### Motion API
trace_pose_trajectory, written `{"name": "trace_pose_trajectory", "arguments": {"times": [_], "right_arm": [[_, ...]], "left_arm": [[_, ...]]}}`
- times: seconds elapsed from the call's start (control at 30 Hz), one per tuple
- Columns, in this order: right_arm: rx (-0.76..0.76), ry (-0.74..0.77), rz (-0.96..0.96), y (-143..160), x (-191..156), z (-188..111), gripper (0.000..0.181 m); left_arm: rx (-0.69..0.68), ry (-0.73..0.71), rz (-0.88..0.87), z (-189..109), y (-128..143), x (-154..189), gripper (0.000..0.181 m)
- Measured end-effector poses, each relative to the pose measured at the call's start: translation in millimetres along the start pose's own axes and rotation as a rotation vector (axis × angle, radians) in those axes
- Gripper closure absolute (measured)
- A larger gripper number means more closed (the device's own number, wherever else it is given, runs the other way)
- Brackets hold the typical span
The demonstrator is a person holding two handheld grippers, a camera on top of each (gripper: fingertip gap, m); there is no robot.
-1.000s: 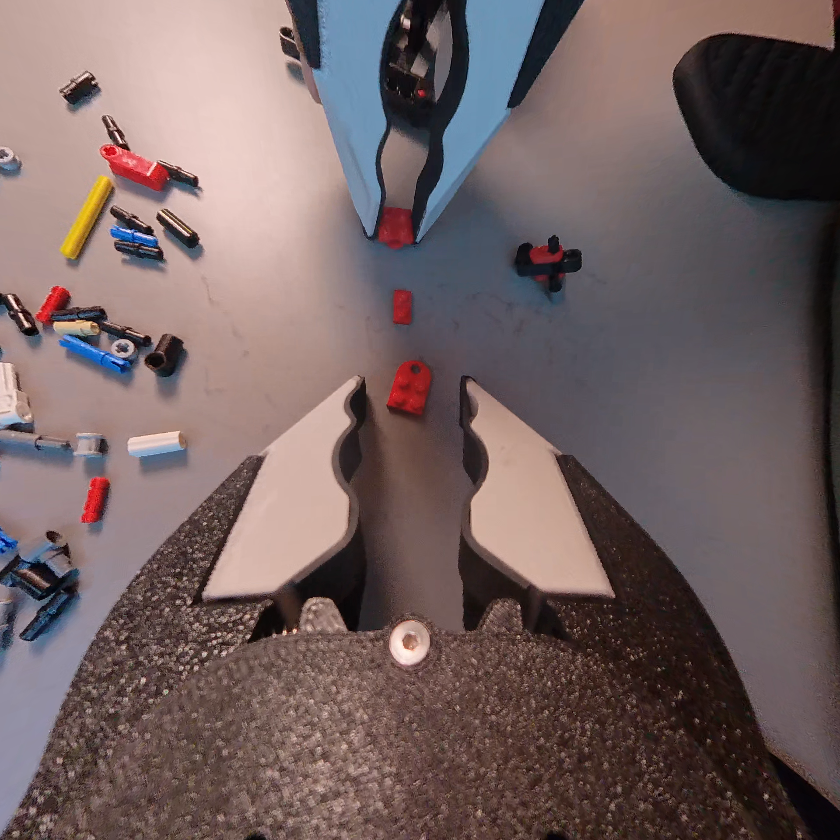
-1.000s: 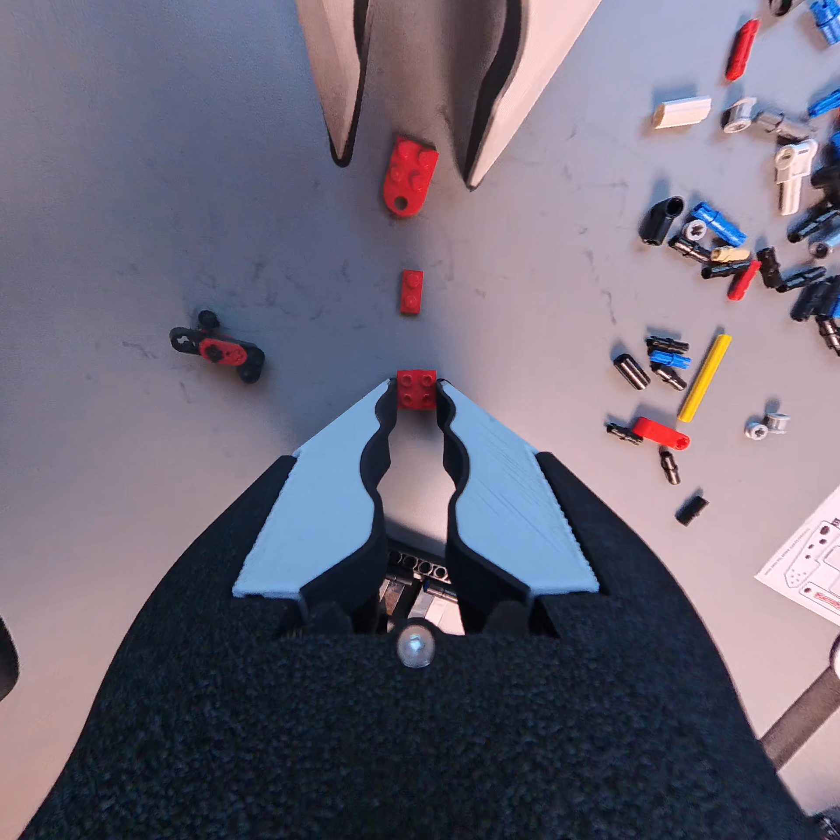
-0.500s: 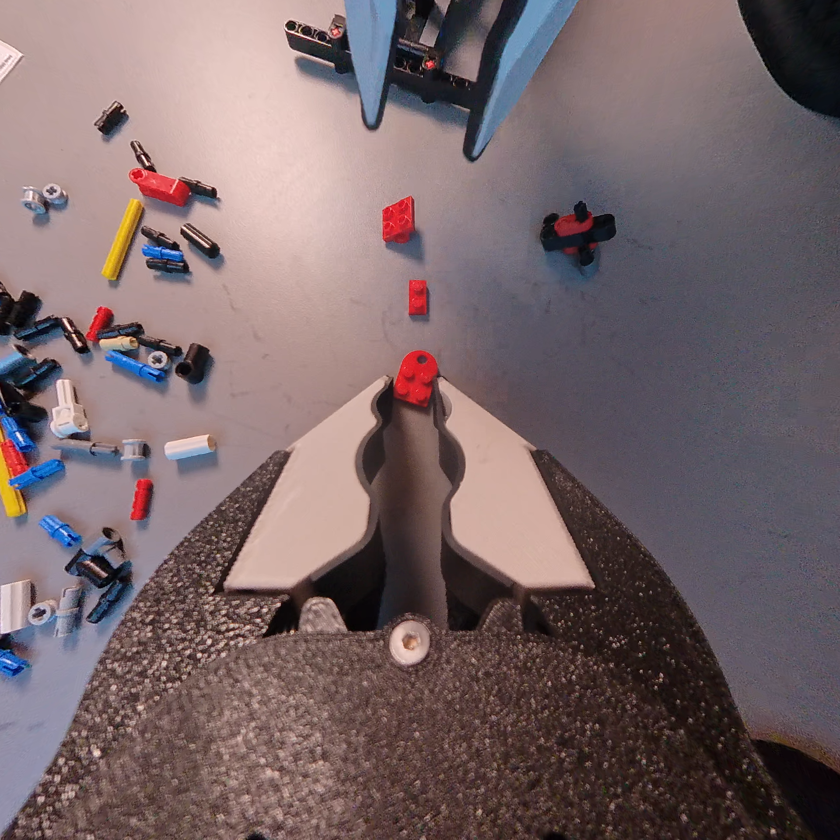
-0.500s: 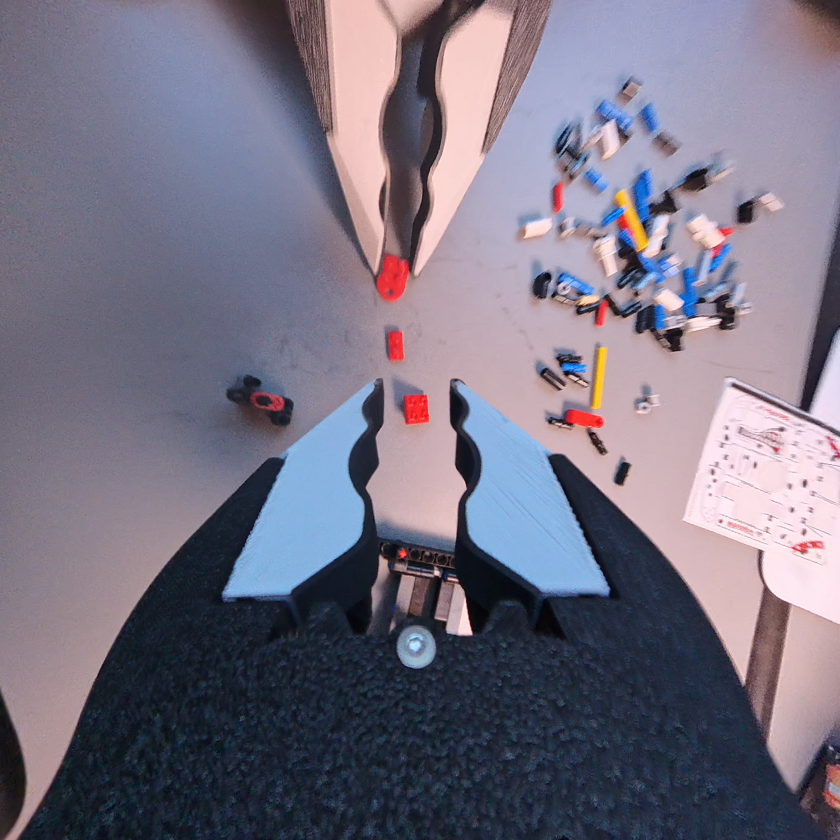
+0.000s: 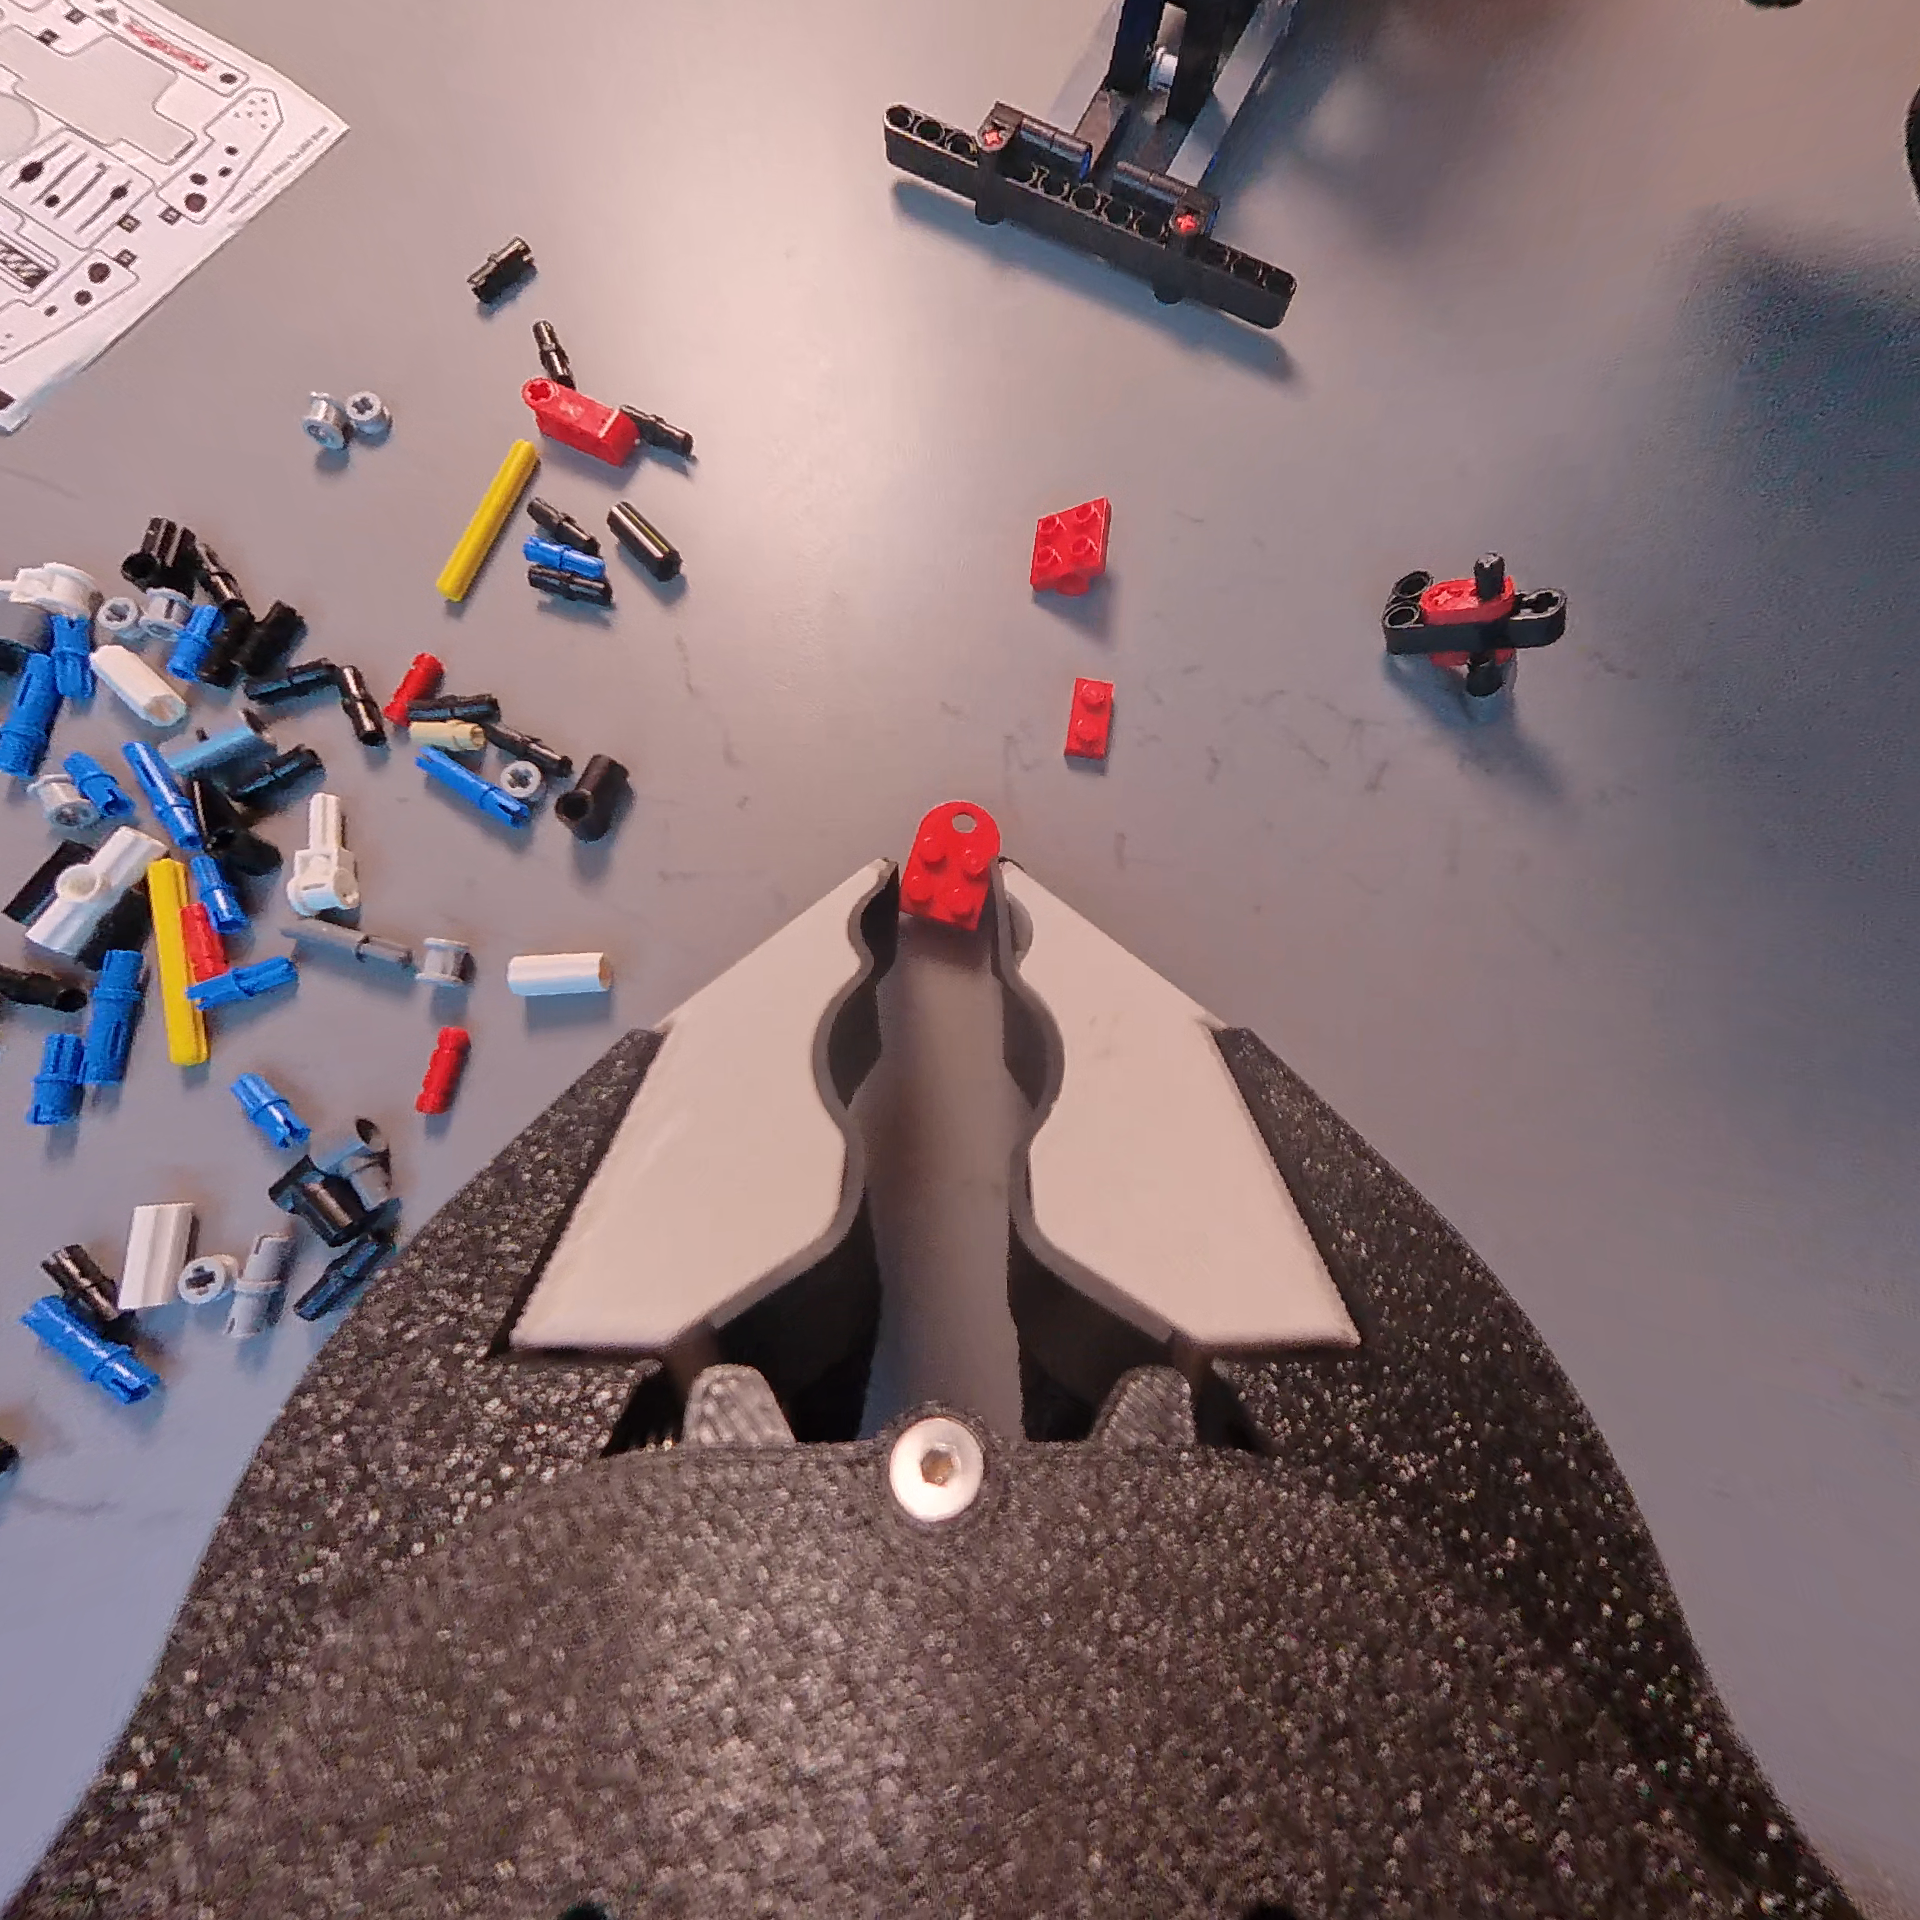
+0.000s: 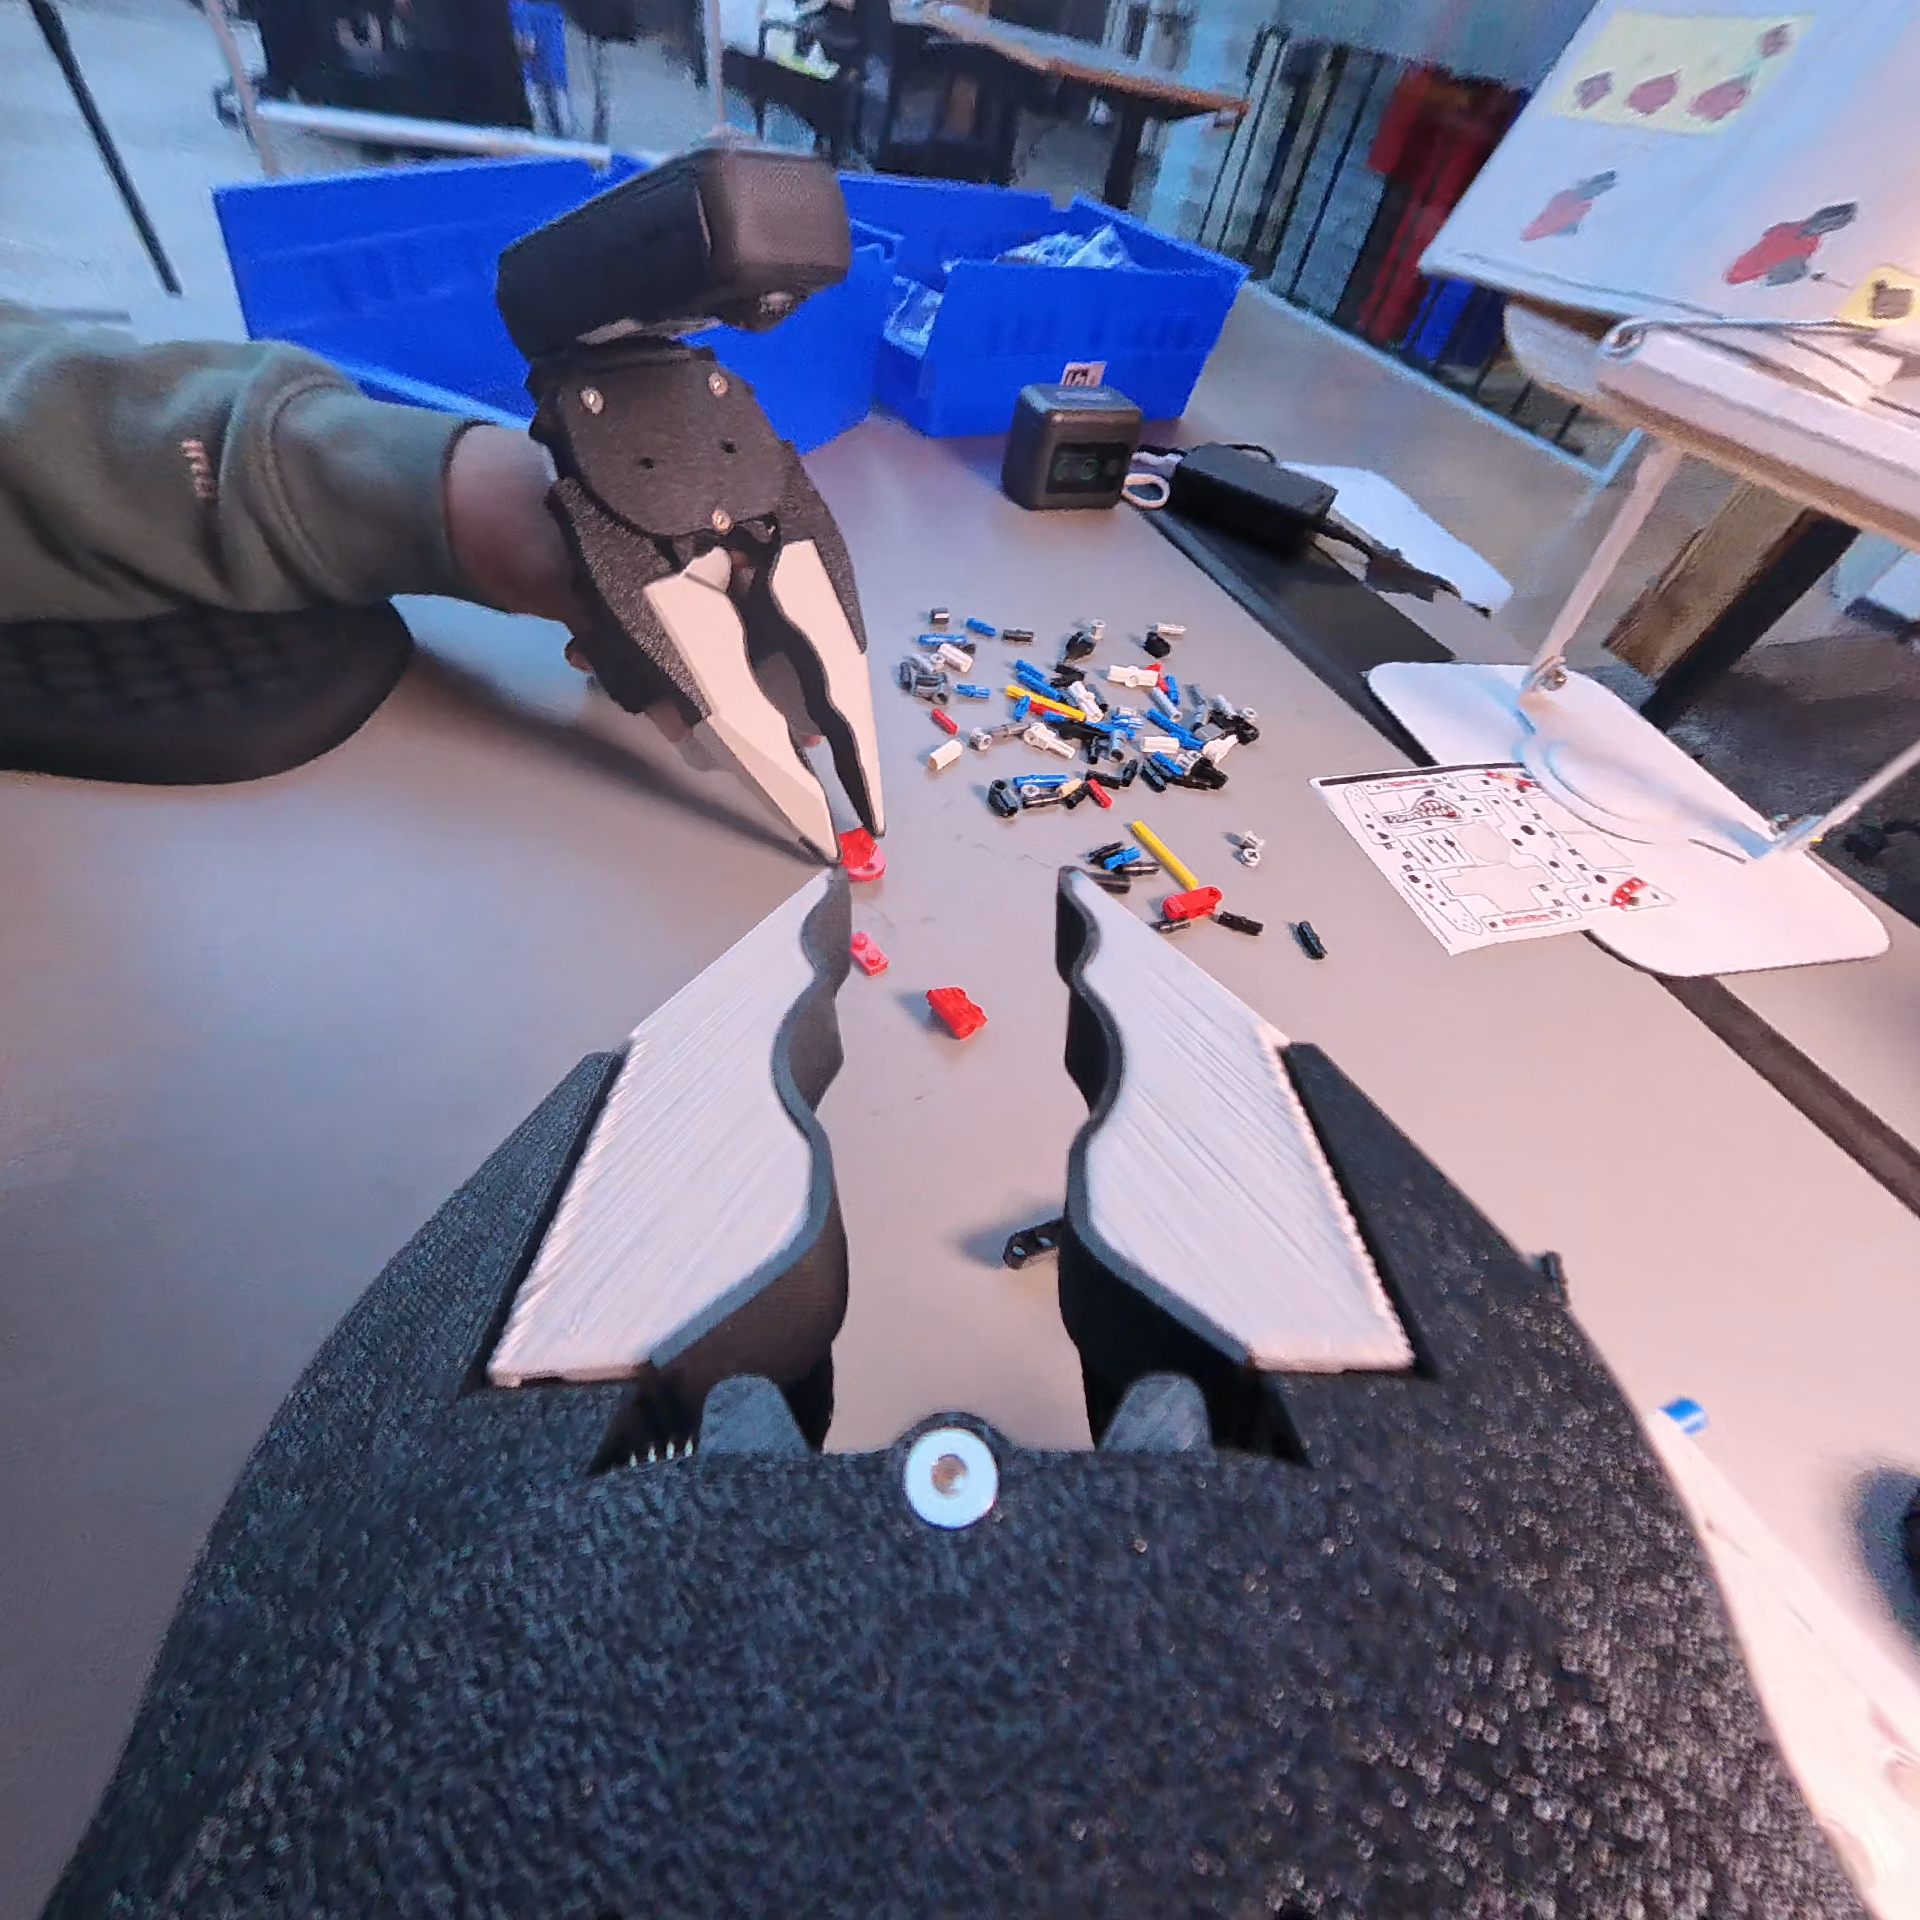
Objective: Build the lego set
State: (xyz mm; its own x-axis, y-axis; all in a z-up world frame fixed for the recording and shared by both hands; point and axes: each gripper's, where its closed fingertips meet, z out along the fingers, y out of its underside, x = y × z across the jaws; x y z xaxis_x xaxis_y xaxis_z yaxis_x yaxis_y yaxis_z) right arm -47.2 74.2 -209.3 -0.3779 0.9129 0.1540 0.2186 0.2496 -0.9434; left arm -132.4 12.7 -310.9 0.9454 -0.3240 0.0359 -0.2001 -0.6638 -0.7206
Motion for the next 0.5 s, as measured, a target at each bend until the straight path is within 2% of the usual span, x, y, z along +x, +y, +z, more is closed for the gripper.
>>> {"name": "trace_pose_trajectory", "arguments": {"times": [0.2, 0.5], "right_arm": [[0.097, 0.059, -0.001, 1, 6, 3, 0.144], [0.077, 0.098, -0.060, 14, 5, 4, 0.145]], "left_arm": [[-0.004, -0.004, -0.038, 4, 0, 1, 0.164], [0.000, 0.005, -0.078, 5, 1, 4, 0.159]]}}
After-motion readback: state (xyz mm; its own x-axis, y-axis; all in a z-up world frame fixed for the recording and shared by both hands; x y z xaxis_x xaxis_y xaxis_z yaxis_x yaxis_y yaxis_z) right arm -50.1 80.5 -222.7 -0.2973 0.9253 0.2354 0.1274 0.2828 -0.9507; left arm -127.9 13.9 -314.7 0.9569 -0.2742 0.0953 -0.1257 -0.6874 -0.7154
